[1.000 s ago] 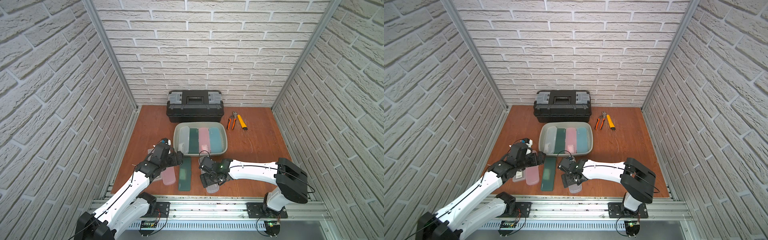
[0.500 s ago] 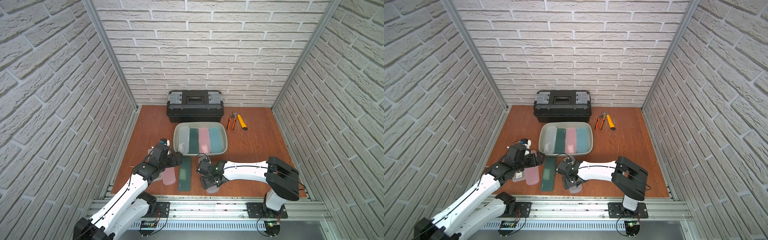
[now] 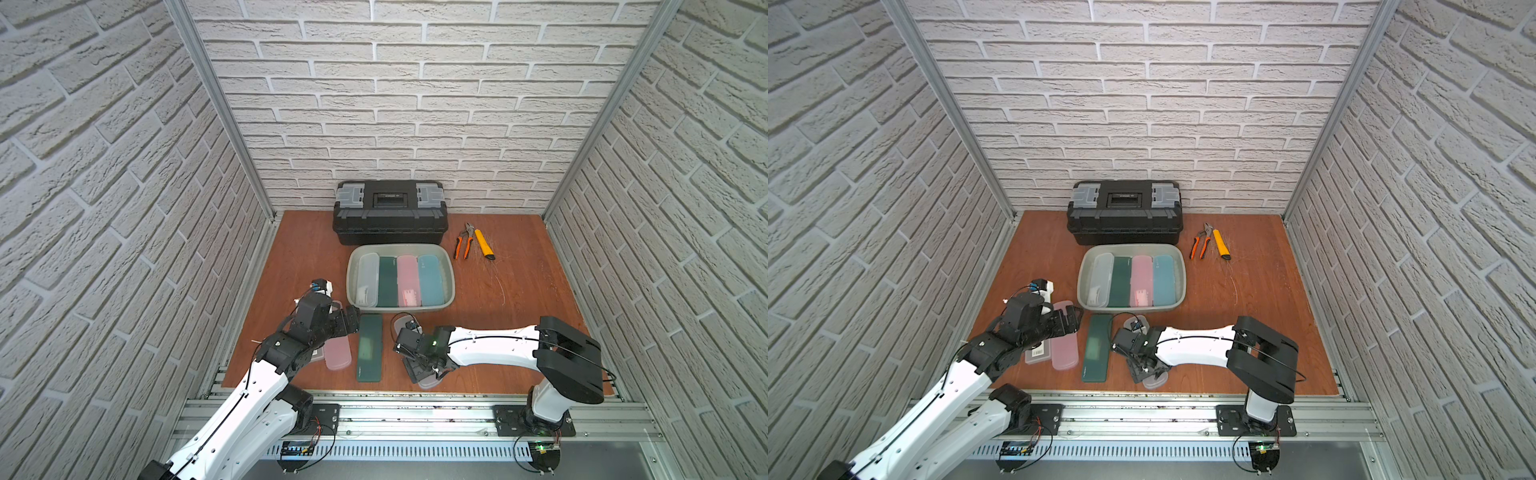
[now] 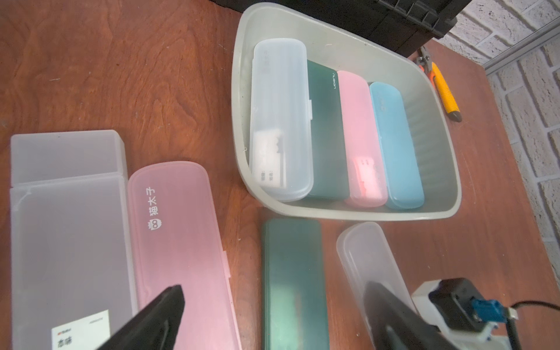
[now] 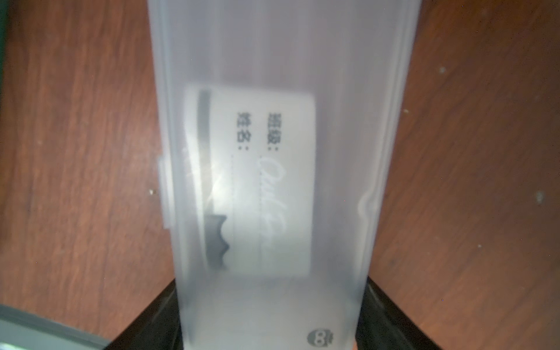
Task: Put the pencil case into the storage box
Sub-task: Pick up the pencil case from the center of the board.
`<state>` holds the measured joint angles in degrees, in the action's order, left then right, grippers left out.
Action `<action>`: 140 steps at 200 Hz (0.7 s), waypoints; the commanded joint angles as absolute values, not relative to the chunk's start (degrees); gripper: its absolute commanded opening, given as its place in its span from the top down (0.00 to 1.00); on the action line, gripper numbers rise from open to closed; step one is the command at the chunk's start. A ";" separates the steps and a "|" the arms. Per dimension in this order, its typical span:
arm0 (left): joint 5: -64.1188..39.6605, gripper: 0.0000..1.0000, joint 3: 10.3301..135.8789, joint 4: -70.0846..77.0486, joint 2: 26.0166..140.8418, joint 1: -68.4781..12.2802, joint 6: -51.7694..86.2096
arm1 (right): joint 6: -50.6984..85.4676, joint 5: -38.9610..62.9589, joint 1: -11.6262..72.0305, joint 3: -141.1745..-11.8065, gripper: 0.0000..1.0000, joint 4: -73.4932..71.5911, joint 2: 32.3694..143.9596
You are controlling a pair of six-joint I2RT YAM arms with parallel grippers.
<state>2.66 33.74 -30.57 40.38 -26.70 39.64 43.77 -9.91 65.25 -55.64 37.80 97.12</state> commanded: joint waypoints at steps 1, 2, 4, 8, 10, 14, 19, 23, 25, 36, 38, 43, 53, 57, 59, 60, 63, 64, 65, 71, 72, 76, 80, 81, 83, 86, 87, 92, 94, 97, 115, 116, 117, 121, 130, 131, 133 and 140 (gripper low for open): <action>4.48 0.02 36.78 -31.02 39.21 -26.92 39.17 | 40.09 -11.68 67.12 -53.88 0.47 42.93 93.78; 4.48 0.02 36.85 -31.02 39.25 -26.91 39.14 | 40.04 -11.69 67.13 -53.84 0.47 42.91 93.65; 4.48 0.01 36.96 -31.03 39.25 -26.94 39.12 | 39.98 -11.64 67.25 -53.76 0.47 42.96 93.44; 4.55 0.02 37.22 -31.03 39.14 -26.91 39.05 | 39.75 -11.64 67.30 -53.63 0.48 43.05 92.96; 4.56 0.01 37.43 -31.11 39.18 -26.94 39.03 | 39.64 -11.61 67.32 -53.51 0.48 43.00 92.76; 4.52 0.02 37.69 -31.12 39.26 -26.91 38.97 | 39.49 -11.54 67.41 -53.40 0.48 42.94 92.33; 4.52 0.01 38.02 -31.23 39.25 -26.90 38.79 | 39.21 -11.44 67.56 -53.28 0.48 42.87 91.70; 4.56 0.01 38.41 -31.29 39.28 -26.92 38.68 | 39.00 -11.29 67.71 -53.16 0.48 42.80 91.20; 4.57 0.01 38.56 -31.33 39.35 -26.94 38.63 | 38.88 -11.22 67.71 -53.10 0.49 42.69 90.92; 4.53 0.02 39.58 -31.46 39.55 -26.93 38.10 | 38.14 -10.61 68.03 -53.00 0.49 42.26 89.36; 4.54 0.01 39.67 -31.51 39.57 -26.90 38.02 | 37.97 -10.45 68.07 -53.00 0.50 42.23 89.09; 4.53 0.02 40.14 -31.55 39.68 -26.90 37.81 | 37.63 -10.15 68.10 -52.92 0.51 41.91 88.39; 4.48 0.02 40.98 -31.48 39.86 -26.92 37.48 | 36.85 -9.49 68.19 -52.61 0.52 40.97 87.04; 4.42 0.02 41.31 -31.39 39.90 -26.94 37.39 | 36.56 -9.26 68.22 -52.41 0.52 40.58 86.54; 4.44 0.02 41.44 -31.31 39.97 -26.91 37.36 | 36.43 -9.17 68.21 -52.28 0.52 40.42 86.26; 4.46 0.02 41.59 -31.30 39.98 -26.90 37.31 | 36.32 -9.11 68.21 -52.24 0.52 40.34 86.15; 4.37 0.02 41.77 -31.10 39.99 -26.96 37.23 | 36.11 -8.95 68.25 -52.15 0.52 40.20 85.81; 4.38 0.02 41.85 -31.06 39.99 -26.97 37.20 | 36.07 -8.96 68.23 -52.13 0.52 40.14 85.71; 4.39 0.02 41.93 -31.00 40.03 -26.93 37.19 | 36.01 -8.92 68.21 -52.13 0.52 40.06 85.61; 4.20 0.01 42.43 -30.68 40.08 -26.90 37.01 | 35.63 -8.77 68.20 -52.11 0.52 39.91 84.93; 4.21 0.02 42.49 -30.59 40.12 -26.90 36.96 | 35.57 -8.74 68.20 -52.12 0.52 39.95 84.83; 4.15 0.02 42.74 -30.31 40.16 -26.95 36.80 | 35.37 -8.76 68.20 -52.18 0.52 39.94 84.39; 4.12 0.02 43.10 -30.10 40.25 -26.84 36.54 | 35.18 -8.73 68.20 -52.33 0.52 40.03 83.95; 4.13 0.01 43.17 -30.03 40.25 -26.82 36.51 | 35.12 -8.72 68.20 -52.35 0.52 40.05 83.85; 4.15 0.01 43.33 -29.92 40.32 -26.81 36.42 | 35.02 -8.77 68.20 -52.44 0.52 40.12 83.61; 4.13 0.01 43.61 -29.77 40.40 -26.82 36.20 | 34.80 -8.73 68.20 -52.59 0.52 40.16 83.30; 4.09 0.01 43.73 -29.69 40.42 -26.77 36.12 | 34.76 -8.76 68.20 -52.66 0.52 40.16 83.18; 4.09 0.02 44.19 -29.54 40.64 -26.68 35.70 | 34.55 -8.71 68.20 -53.00 0.52 40.31 82.62; 4.08 0.02 44.45 -29.42 40.75 -26.69 35.47 | 34.48 -8.79 68.20 -53.15 0.52 40.44 82.38; 4.00 0.01 44.77 -29.30 40.96 -26.58 35.15 | 34.34 -8.93 68.13 -53.39 0.52 40.66 82.04; 2.62 0.02 46.85 -28.34 43.56 -25.27 33.21 | 34.18 -9.78 67.30 -55.59 0.52 41.98 80.42; 2.50 0.01 47.02 -28.28 43.71 -25.16 33.17 | 34.10 -9.73 67.23 -55.70 0.52 42.00 80.33; 2.39 0.01 47.11 -28.20 43.92 -25.06 33.07 | 34.06 -9.70 67.10 -55.80 0.52 42.05 80.29; 1.50 0.01 47.53 -27.62 44.54 -24.52 32.65 | 33.90 -9.71 66.77 -56.37 0.52 42.17 80.02; -1.21 0.02 48.68 -26.57 46.20 -23.02 32.02 | 33.84 -10.06 65.54 -57.80 0.52 42.78 79.65; -1.53 0.02 48.82 -26.47 46.35 -22.76 31.96 | 33.84 -10.08 65.38 -57.99 0.52 42.83 79.60; -2.10 0.01 49.14 -26.30 46.83 -22.35 31.85 | 33.77 -10.10 65.12 -58.31 0.52 42.99 79.58; -4.26 0.02 50.23 -25.63 48.19 -20.96 31.72 | 33.58 -10.11 64.04 -59.50 0.53 43.36 79.39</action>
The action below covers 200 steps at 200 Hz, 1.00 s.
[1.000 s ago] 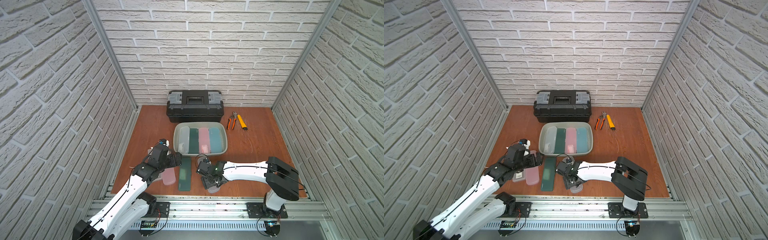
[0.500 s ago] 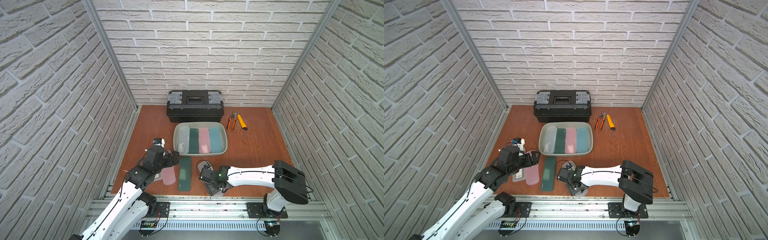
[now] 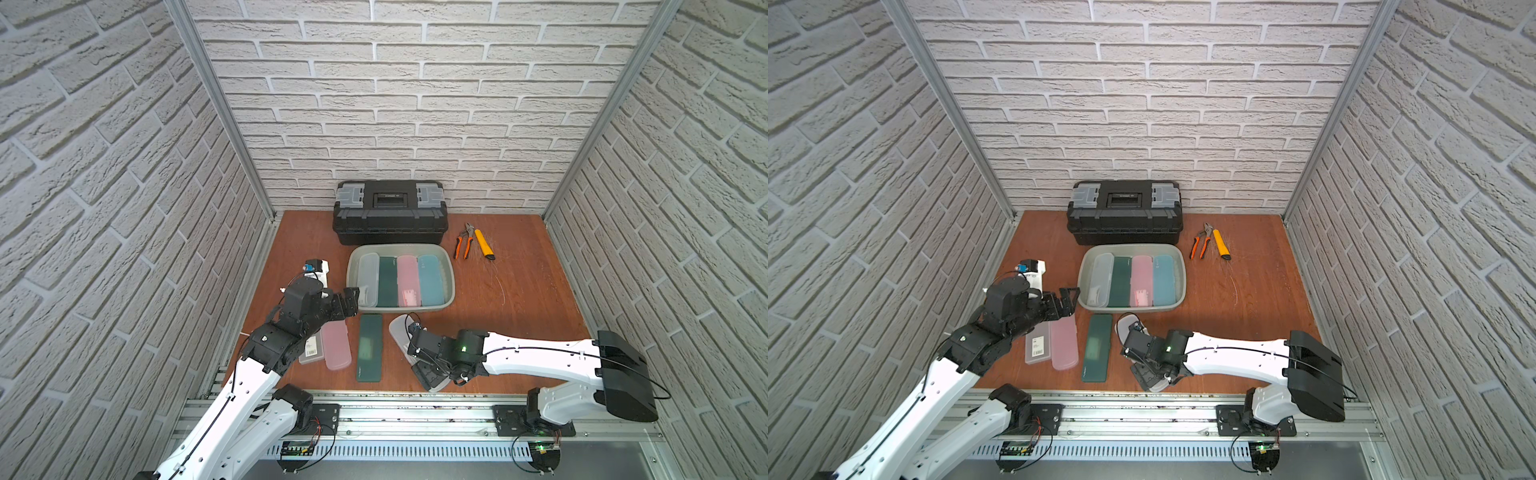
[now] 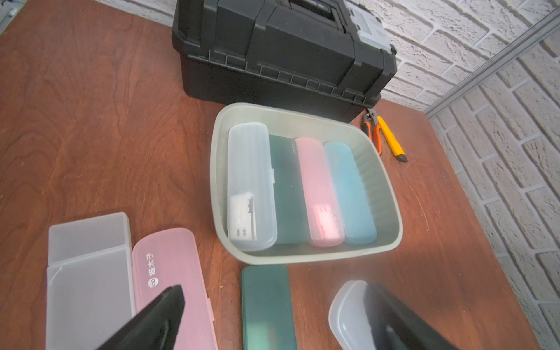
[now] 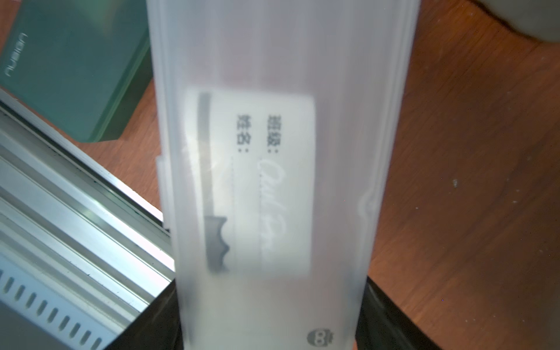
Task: Put the pencil case into the storage box
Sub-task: Pick up the pencil case from the center of the board, then place the pencil case at the storage box.
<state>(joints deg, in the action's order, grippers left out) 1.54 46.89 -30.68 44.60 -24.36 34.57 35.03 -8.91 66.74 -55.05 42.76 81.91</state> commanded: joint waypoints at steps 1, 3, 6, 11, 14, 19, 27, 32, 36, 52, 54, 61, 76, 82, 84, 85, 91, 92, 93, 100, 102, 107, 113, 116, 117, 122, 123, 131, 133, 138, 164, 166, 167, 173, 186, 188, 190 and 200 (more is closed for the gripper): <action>-4.55 0.02 50.39 -25.47 48.40 -20.76 31.68 | 33.44 -10.09 63.67 -59.79 0.53 43.45 79.37; -5.31 0.01 50.63 -25.20 48.95 -20.37 31.61 | 33.30 -10.08 63.29 -60.19 0.53 43.56 79.35; -6.27 0.02 51.11 -24.75 49.57 -19.75 31.64 | 33.12 -10.04 62.77 -60.70 0.53 43.68 79.24; -8.01 0.02 51.80 -24.06 50.63 -18.75 31.64 | 32.88 -10.17 61.89 -61.46 0.53 43.73 79.13; -9.01 0.02 52.26 -23.73 51.32 -18.19 31.64 | 32.74 -10.19 61.28 -62.00 0.53 43.79 79.11; -10.59 0.02 53.02 -23.20 52.53 -17.31 31.59 | 32.60 -10.30 60.55 -62.64 0.53 43.80 79.06; -12.99 0.01 54.54 -22.99 54.59 -16.08 31.73 | 32.67 -10.22 58.88 -63.78 0.53 43.91 79.05; -14.25 0.01 55.55 -23.09 55.93 -15.57 31.53 | 32.69 -10.11 57.87 -64.53 0.53 44.02 79.03; -15.41 0.02 56.35 -23.24 57.06 -15.17 31.30 | 32.73 -10.11 57.05 -64.99 0.53 44.02 79.03; -18.88 0.01 59.39 -23.89 61.40 -14.52 29.93 | 33.08 -10.78 53.58 -66.62 0.53 43.86 79.27; -19.24 0.02 59.87 -23.95 61.93 -14.44 29.72 | 33.10 -10.85 53.21 -66.80 0.53 43.73 79.38; -20.35 0.02 61.09 -24.02 63.69 -14.42 29.08 | 32.64 -11.05 51.78 -67.27 0.53 43.30 79.70; -22.96 0.01 63.44 -23.52 67.94 -14.44 28.95 | 30.83 -12.30 49.12 -69.07 0.52 43.65 81.07; -24.33 0.01 64.22 -22.84 69.71 -14.46 29.08 | 30.41 -13.21 48.07 -70.14 0.52 44.43 81.94; -24.83 0.01 64.40 -22.56 70.29 -14.43 29.16 | 30.26 -13.43 47.70 -70.53 0.53 44.62 82.29; -25.02 0.02 64.54 -22.40 70.57 -14.46 29.21 | 30.20 -13.48 47.49 -70.69 0.52 44.72 82.46; -26.71 0.02 65.13 -21.36 72.39 -14.47 29.31 | 29.75 -13.77 46.37 -71.60 0.52 45.15 83.31; -26.93 0.02 65.21 -21.23 72.67 -14.49 29.38 | 29.68 -13.83 46.12 -71.79 0.53 45.16 83.54; -27.13 0.01 65.30 -21.12 72.94 -14.49 29.41 | 29.65 -13.86 45.91 -71.93 0.52 45.21 83.65; -28.48 0.01 66.00 -20.23 75.09 -14.70 29.53 | 29.42 -14.02 44.52 -72.96 0.52 45.49 84.74; -28.78 0.02 66.27 -20.15 75.59 -14.75 29.51 | 29.42 -14.12 44.07 -73.26 0.52 45.54 85.08; -29.37 0.01 66.74 -19.80 77.01 -14.86 29.45 | 29.59 -14.06 43.04 -73.89 0.53 45.61 85.83; -30.22 0.02 67.41 -19.52 78.74 -14.94 29.05 | 29.60 -13.40 41.91 -74.74 0.53 45.56 86.74; -30.77 0.02 67.75 -19.28 79.55 -14.96 28.78 | 29.62 -13.12 41.37 -75.07 0.53 45.48 87.15; -30.90 0.02 67.80 -19.18 79.81 -15.04 28.63 | 29.62 -13.02 41.21 -75.20 0.53 45.50 87.30; -31.73 0.02 68.15 -18.74 81.04 -15.09 28.01 | 29.75 -12.79 40.48 -75.74 0.53 45.59 87.95; -31.95 0.01 68.22 -18.69 81.34 -15.10 27.89 | 29.73 -12.76 40.33 -75.84 0.53 45.56 88.14; -33.04 0.02 68.58 -18.19 83.15 -15.12 26.81 | 29.95 -12.08 39.38 -76.80 0.54 45.53 89.27; -33.18 0.02 68.67 -18.19 83.59 -15.07 26.52 | 30.01 -11.92 39.11 -76.99 0.54 45.55 89.53; -33.58 0.02 68.75 -17.98 84.50 -14.99 25.86 | 29.97 -11.58 38.61 -77.53 0.54 45.37 90.26; -36.41 0.02 67.75 -16.10 87.42 -15.01 22.56 | 30.21 -10.83 36.73 -80.75 0.54 45.11 94.02; -36.53 0.01 67.56 -15.93 87.51 -14.96 22.36 | 30.25 -10.79 36.56 -81.07 0.54 45.03 94.32; -36.54 0.02 67.49 -15.83 87.52 -14.95 22.25 | 30.29 -10.80 36.52 -81.14 0.54 45.06 94.49; -36.52 0.02 66.89 -15.42 87.55 -14.96 21.61 | 30.36 -10.73 36.18 -81.80 0.54 44.95 95.29; -35.93 0.02 65.01 -13.83 87.00 -14.95 20.97 | 30.56 -10.72 35.65 -83.23 0.54 44.55 97.45; -35.81 0.02 64.68 -13.54 86.88 -15.01 20.80 | 30.58 -10.72 35.61 -83.47 0.55 44.49 97.75; -35.67 0.02 64.36 -13.21 86.63 -14.98 20.78 | 30.56 -10.70 35.53 -83.73 0.55 44.43 98.11; -34.17 0.02 63.42 -12.82 85.86 -14.98 20.42 | 30.25 -11.27 35.42 -84.85 0.56 44.66 99.92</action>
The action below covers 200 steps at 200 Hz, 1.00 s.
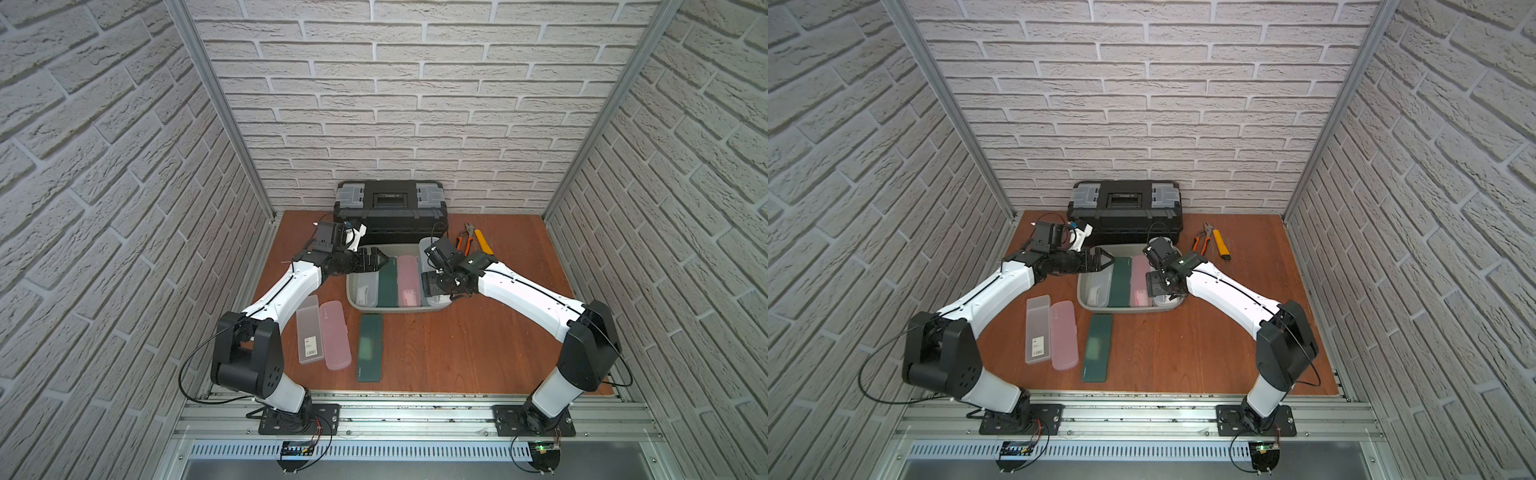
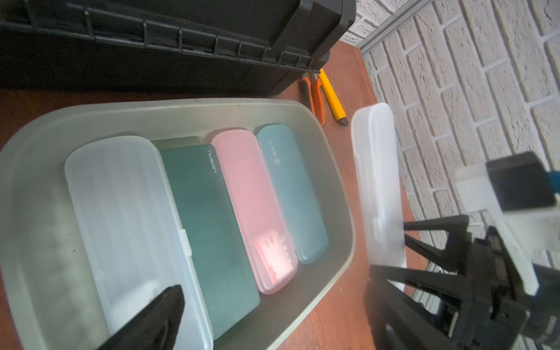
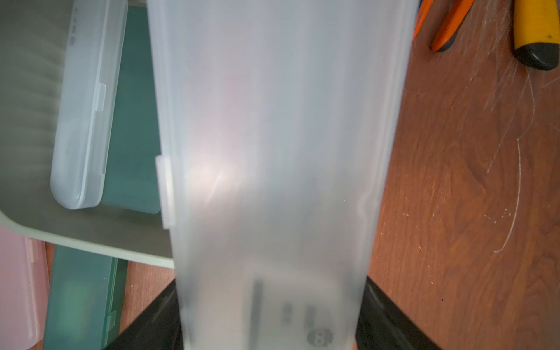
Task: Put the pencil case into the storage box
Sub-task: Place the pencil case at the storage box.
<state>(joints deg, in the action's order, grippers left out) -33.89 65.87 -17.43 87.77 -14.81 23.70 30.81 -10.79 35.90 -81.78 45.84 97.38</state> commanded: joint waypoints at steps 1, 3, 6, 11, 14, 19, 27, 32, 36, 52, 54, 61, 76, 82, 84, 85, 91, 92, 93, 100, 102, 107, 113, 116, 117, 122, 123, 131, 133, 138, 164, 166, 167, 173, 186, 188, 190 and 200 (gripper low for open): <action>-34.05 0.02 63.44 -12.91 85.78 -14.96 20.45 | 30.24 -11.48 35.42 -85.10 0.56 44.74 100.06; -33.80 0.01 63.56 -13.20 85.63 -14.99 20.27 | 30.13 -11.75 35.42 -85.39 0.56 44.91 100.51; -33.62 0.02 63.73 -13.56 85.49 -14.95 19.97 | 30.07 -12.04 35.42 -85.81 0.56 45.23 101.08; -33.51 0.02 63.93 -14.00 85.14 -15.01 19.22 | 29.97 -12.34 35.42 -86.31 0.56 45.55 102.09; -33.40 0.02 63.92 -14.15 84.98 -14.96 18.81 | 29.98 -12.57 35.42 -86.68 0.57 45.82 102.74; -32.74 0.02 63.86 -14.30 84.53 -15.01 18.25 | 29.89 -13.11 35.42 -87.22 0.57 46.29 103.71; -31.29 0.02 63.73 -14.42 83.92 -14.94 18.07 | 29.80 -13.97 35.41 -87.99 0.57 47.04 105.06; -30.73 0.02 63.49 -14.19 83.66 -14.96 18.15 | 29.75 -14.50 35.38 -88.29 0.57 47.31 105.78; -30.46 0.02 63.31 -13.88 83.50 -15.00 18.22 | 29.79 -14.73 35.41 -88.48 0.57 47.48 106.16; -30.82 0.02 62.92 -13.12 83.32 -14.97 18.60 | 30.04 -15.89 35.42 -88.63 0.57 47.07 107.26; -30.91 0.01 62.93 -13.12 83.32 -14.95 18.60 | 30.05 -15.99 35.42 -88.61 0.57 47.04 107.33; -31.13 0.02 62.98 -13.11 83.39 -15.12 18.71 | 30.14 -16.49 35.42 -88.60 0.57 46.72 107.77; -31.11 0.02 63.21 -13.36 83.46 -15.20 18.64 | 29.98 -17.14 35.33 -89.04 0.57 46.38 109.04; -30.99 0.02 63.28 -13.47 83.40 -15.31 18.65 | 29.94 -17.37 35.33 -89.33 0.57 46.48 109.60; -30.95 0.02 63.28 -13.52 83.34 -15.32 18.64 | 29.89 -17.38 35.38 -89.58 0.56 46.65 109.87; -30.94 0.02 63.24 -13.48 83.33 -15.35 18.64 | 29.89 -17.38 35.38 -89.58 0.56 46.65 109.87; -30.79 0.02 63.20 -13.53 83.09 -15.34 18.62 | 29.88 -17.40 35.39 -89.96 0.56 46.83 110.65; -30.73 0.02 63.15 -13.53 82.98 -15.32 18.58 | 29.88 -17.40 35.36 -90.07 0.56 46.84 110.70; -30.70 0.02 63.13 -13.49 82.98 -15.31 18.61 | 29.88 -17.40 35.35 -90.08 0.56 46.93 110.76; -30.28 0.02 62.94 -13.52 82.59 -15.42 18.54 | 29.88 -17.41 35.33 -90.26 0.55 47.02 111.23; -30.14 0.02 62.87 -13.53 82.50 -15.46 18.52 | 29.86 -17.47 35.33 -90.29 0.55 47.02 111.37; -29.79 0.01 62.70 -13.50 82.22 -15.45 18.48 | 29.90 -17.83 35.34 -90.29 0.55 47.04 111.59; -29.50 0.01 62.53 -13.45 81.89 -15.46 18.50 | 30.02 -18.28 35.33 -90.27 0.54 47.03 111.90; -29.34 0.02 62.49 -13.43 81.70 -15.49 18.38 | 29.98 -18.36 35.29 -90.33 0.54 47.02 112.01; -29.26 0.02 62.45 -13.39 81.68 -15.48 18.38 | 29.97 -18.36 35.27 -90.30 0.54 47.02 112.03; -29.03 0.02 62.40 -13.34 81.39 -15.47 18.31 | 30.06 -18.53 35.21 -90.30 0.54 46.94 112.27; -29.02 0.02 62.36 -13.35 81.39 -15.47 18.30 | 30.10 -18.54 35.18 -90.28 0.54 46.94 112.34; -28.86 0.01 62.42 -13.37 81.22 -15.58 18.27 | 30.14 -18.26 35.00 -90.48 0.54 46.87 112.73; -28.88 0.01 62.41 -13.43 81.15 -15.56 18.26 | 30.15 -18.17 34.94 -90.45 0.54 46.90 112.86; -28.88 0.02 62.44 -13.39 81.12 -15.57 18.21 | 30.08 -17.95 34.90 -90.60 0.54 46.85 112.94; -28.51 0.02 62.66 -14.02 80.93 -15.89 17.66 | 30.10 -17.81 34.71 -91.71 0.53 46.94 115.25; -28.46 0.02 62.66 -14.12 80.88 -15.95 17.62 | 30.07 -17.83 34.71 -91.72 0.52 47.00 115.41; -28.43 0.02 62.71 -14.13 80.87 -15.93 17.60 | 30.06 -17.84 34.72 -91.74 0.52 46.97 115.40; -28.33 0.02 62.76 -14.21 80.92 -16.03 17.44 | 30.14 -17.88 34.63 -91.94 0.50 47.02 115.61; -28.14 0.01 62.83 -14.40 80.94 -16.17 17.36 | 30.21 -17.94 34.53 -92.49 0.39 47.17 116.11; -28.13 0.02 62.82 -14.48 80.95 -16.17 17.33 | 30.22 -18.02 34.45 -92.52 0.37 47.23 116.15; -28.08 0.02 62.88 -14.50 80.95 -16.17 17.32 | 30.35 -18.10 34.38 -92.61 0.34 47.20 116.23; -27.88 0.01 62.91 -14.50 80.93 -16.17 17.31 | 30.41 -18.19 34.28 -92.68 0.30 47.25 116.28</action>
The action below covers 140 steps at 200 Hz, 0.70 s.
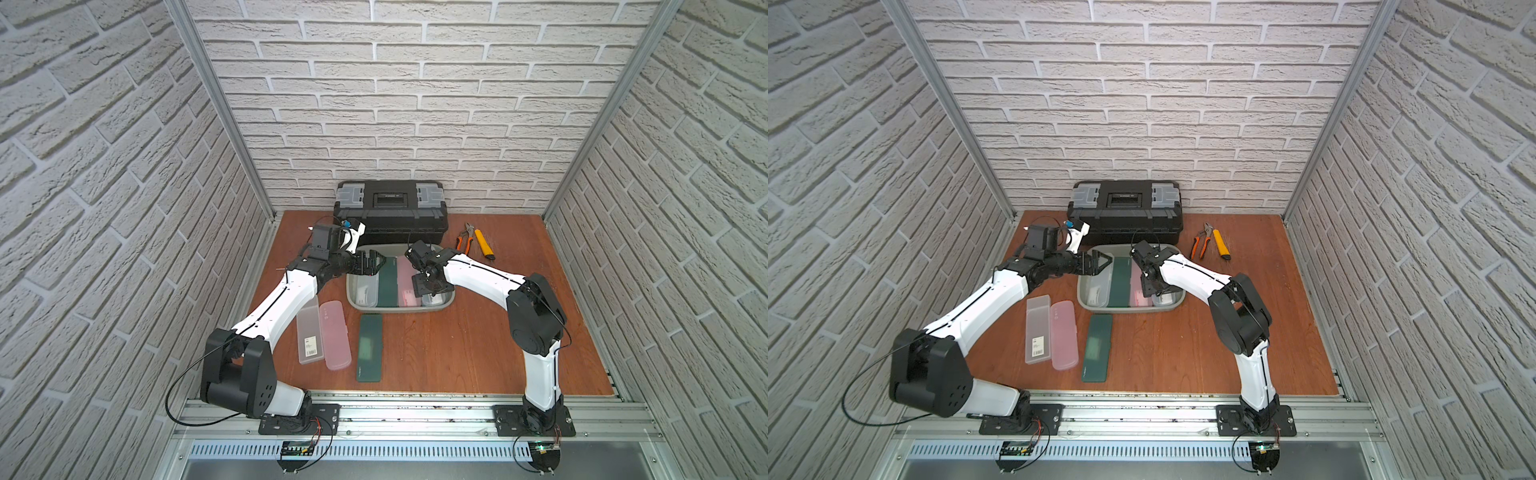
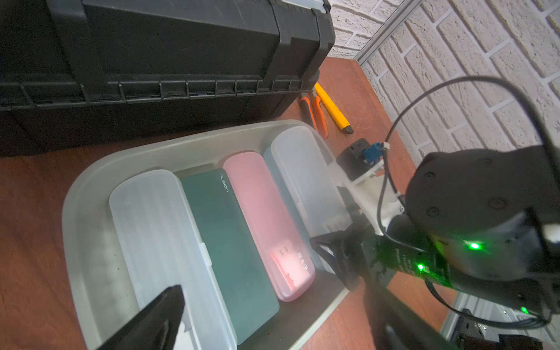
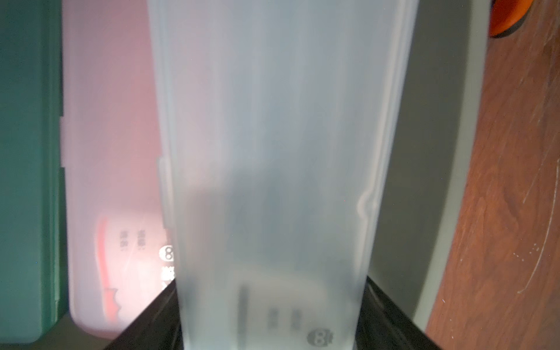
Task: Put the pencil case into the storage box
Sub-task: Place the pencil case at the storage box.
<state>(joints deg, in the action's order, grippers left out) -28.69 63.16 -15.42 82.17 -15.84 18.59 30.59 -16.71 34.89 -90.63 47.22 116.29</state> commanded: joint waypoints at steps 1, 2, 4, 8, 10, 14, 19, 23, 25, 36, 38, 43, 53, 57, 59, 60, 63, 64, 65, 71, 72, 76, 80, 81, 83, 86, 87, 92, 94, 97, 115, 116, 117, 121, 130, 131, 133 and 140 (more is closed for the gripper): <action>-27.87 0.02 62.92 -14.55 80.90 -16.17 17.31 | 30.41 -18.23 34.28 -92.70 0.29 47.22 116.28; -27.87 0.02 62.92 -14.57 80.88 -16.17 17.31 | 30.41 -18.26 34.28 -92.71 0.29 47.21 116.28; -27.82 0.02 62.93 -14.56 80.86 -16.17 17.31 | 30.41 -18.23 34.28 -92.70 0.28 47.20 116.24; -27.70 0.01 62.91 -14.58 80.90 -16.17 17.31 | 30.43 -18.32 34.28 -92.67 0.27 47.18 116.21; -27.69 0.01 62.92 -14.59 80.89 -16.17 17.31 | 30.42 -18.38 34.28 -92.67 0.27 47.22 116.19; -27.62 0.01 62.95 -14.72 80.92 -16.17 17.31 | 30.47 -18.52 34.28 -92.72 0.26 47.17 116.11; -27.49 0.01 63.01 -14.74 80.97 -16.17 17.29 | 30.50 -18.76 34.28 -92.58 0.24 47.24 115.97; -27.43 0.02 63.08 -14.78 81.03 -16.17 17.27 | 30.50 -18.89 34.28 -92.58 0.24 47.24 115.90; -27.38 0.02 63.10 -14.83 81.03 -16.17 17.22 | 30.50 -19.01 34.28 -92.62 0.23 47.25 115.81; -27.28 0.01 63.13 -15.02 81.00 -16.17 17.20 | 30.37 -19.58 34.28 -92.58 0.22 47.35 115.40; -27.25 0.02 63.11 -15.03 81.03 -16.22 17.22 | 30.29 -19.70 34.28 -92.58 0.21 47.37 115.27; -27.17 0.02 63.06 -15.02 81.02 -16.17 17.22 | 30.17 -20.03 34.28 -92.69 0.21 47.47 115.12; -27.14 0.02 63.01 -14.92 81.04 -16.17 17.23 | 29.78 -20.66 34.28 -92.85 0.18 47.76 114.64; -27.16 0.02 62.97 -14.92 81.10 -16.17 17.20 | 29.67 -21.00 34.28 -93.01 0.18 47.93 114.50; -27.16 0.01 62.98 -14.94 81.10 -16.17 17.16 | 29.57 -21.11 34.28 -93.06 0.17 48.04 114.49; -27.16 0.02 62.96 -14.89 81.11 -16.17 17.19 | 29.51 -21.15 34.28 -93.11 0.17 48.15 114.46; -27.16 0.01 62.94 -14.94 81.12 -16.17 17.22 | 29.40 -21.29 34.28 -93.22 0.16 48.25 114.40; -27.16 0.01 62.98 -14.94 81.12 -16.17 17.22 | 29.33 -21.32 34.28 -93.28 0.16 48.25 114.33; -27.11 0.01 63.00 -14.94 81.12 -16.17 17.23 | 29.30 -21.43 34.28 -93.35 0.16 48.30 114.29; -27.16 0.01 62.98 -14.91 81.07 -16.17 17.17 | 29.02 -21.63 34.28 -93.53 0.15 48.50 114.11; -27.16 0.02 63.00 -14.88 81.10 -16.17 17.20 | 29.01 -21.67 34.28 -93.52 0.15 48.55 114.09; -27.14 0.02 62.99 -14.94 81.19 -16.17 17.16 | 28.80 -21.89 34.28 -93.63 0.14 48.67 113.93; -27.09 0.02 62.96 -15.02 81.19 -16.17 17.22 | 28.70 -22.03 34.28 -93.79 0.14 48.83 113.86; -27.12 0.01 62.99 -15.03 81.20 -16.17 17.22 | 28.68 -22.00 34.28 -93.87 0.13 48.85 113.84; -27.15 0.02 63.01 -15.03 81.21 -16.17 17.23 | 28.61 -22.02 34.28 -93.89 0.13 48.88 113.76; -27.14 0.01 62.94 -15.03 81.21 -16.17 17.19 | 28.53 -22.02 34.28 -93.98 0.13 48.91 113.73; -27.10 0.01 62.93 -15.03 81.21 -16.17 17.17 | 28.46 -22.04 34.28 -94.01 0.13 48.89 113.73; -27.07 0.02 62.93 -14.99 81.21 -16.17 17.22 | 28.39 -21.98 34.28 -94.05 0.12 48.96 113.73; -27.05 0.02 62.91 -15.02 81.21 -16.17 17.22 | 28.39 -22.00 34.28 -94.04 0.12 49.00 113.73; -26.99 0.01 62.93 -15.01 81.20 -16.19 17.23 | 28.32 -21.91 34.28 -94.10 0.11 48.96 113.73; -26.73 0.01 62.93 -14.98 81.13 -16.17 16.95 | 28.14 -21.62 34.28 -94.01 0.11 48.63 112.37; -26.68 0.02 62.89 -14.96 81.13 -16.13 16.91 | 28.13 -21.62 34.28 -93.98 0.11 48.57 112.13; -26.66 0.02 62.86 -15.00 81.13 -16.15 16.89 | 28.08 -21.58 34.28 -94.01 0.11 48.54 111.96; -26.56 0.02 62.83 -14.98 81.12 -16.17 16.81 | 27.99 -21.40 34.28 -93.94 0.11 48.32 111.58; -26.20 0.02 62.76 -15.01 80.94 -16.17 16.50 | 27.74 -21.19 34.29 -93.59 0.11 47.74 110.83; -26.15 0.02 62.75 -14.98 80.90 -16.17 16.47 | 27.67 -21.19 34.28 -93.55 0.11 47.64 110.74; -26.05 0.02 62.71 -14.97 80.89 -16.17 16.42 | 27.68 -21.18 34.30 -93.48 0.11 47.51 110.59; -25.78 0.01 62.64 -15.09 80.76 -16.17 16.12 | 27.52 -21.18 34.28 -93.05 0.11 46.85 109.83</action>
<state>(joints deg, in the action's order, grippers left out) -26.89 63.16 -15.88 82.17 -15.88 17.69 28.53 -20.32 34.54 -92.99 48.18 115.52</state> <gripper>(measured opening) 0.985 0.890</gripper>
